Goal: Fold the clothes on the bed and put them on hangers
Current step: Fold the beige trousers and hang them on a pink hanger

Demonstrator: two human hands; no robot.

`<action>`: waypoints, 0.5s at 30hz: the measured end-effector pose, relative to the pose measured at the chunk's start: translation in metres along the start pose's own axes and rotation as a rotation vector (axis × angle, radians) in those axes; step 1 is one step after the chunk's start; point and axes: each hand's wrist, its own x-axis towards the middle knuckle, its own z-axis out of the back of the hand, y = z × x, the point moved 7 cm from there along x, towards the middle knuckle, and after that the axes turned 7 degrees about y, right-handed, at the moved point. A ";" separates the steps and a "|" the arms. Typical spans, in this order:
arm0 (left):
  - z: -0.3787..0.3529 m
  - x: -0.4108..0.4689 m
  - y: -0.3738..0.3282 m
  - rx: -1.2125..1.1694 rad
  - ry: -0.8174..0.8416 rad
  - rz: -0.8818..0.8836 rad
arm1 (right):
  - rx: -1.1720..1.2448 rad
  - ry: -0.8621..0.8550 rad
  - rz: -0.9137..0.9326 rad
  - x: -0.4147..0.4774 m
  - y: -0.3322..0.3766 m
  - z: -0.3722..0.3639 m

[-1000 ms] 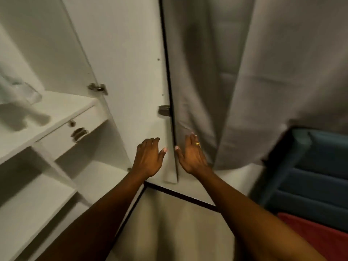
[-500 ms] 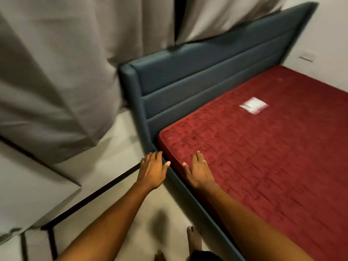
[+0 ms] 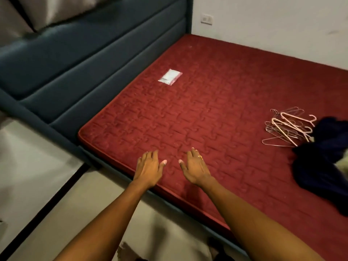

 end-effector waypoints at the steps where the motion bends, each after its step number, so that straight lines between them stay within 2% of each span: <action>1: -0.016 0.003 -0.020 -0.004 0.012 0.013 | -0.002 0.020 0.013 -0.002 -0.024 -0.002; 5: -0.064 -0.010 -0.092 -0.052 0.098 0.078 | 0.006 0.111 -0.024 -0.033 -0.110 0.000; 9: -0.086 -0.036 -0.165 -0.032 0.183 0.074 | 0.024 0.115 -0.066 -0.077 -0.173 0.019; 15: -0.118 -0.049 -0.278 0.033 0.229 -0.054 | 0.018 -0.033 -0.113 -0.154 -0.257 0.056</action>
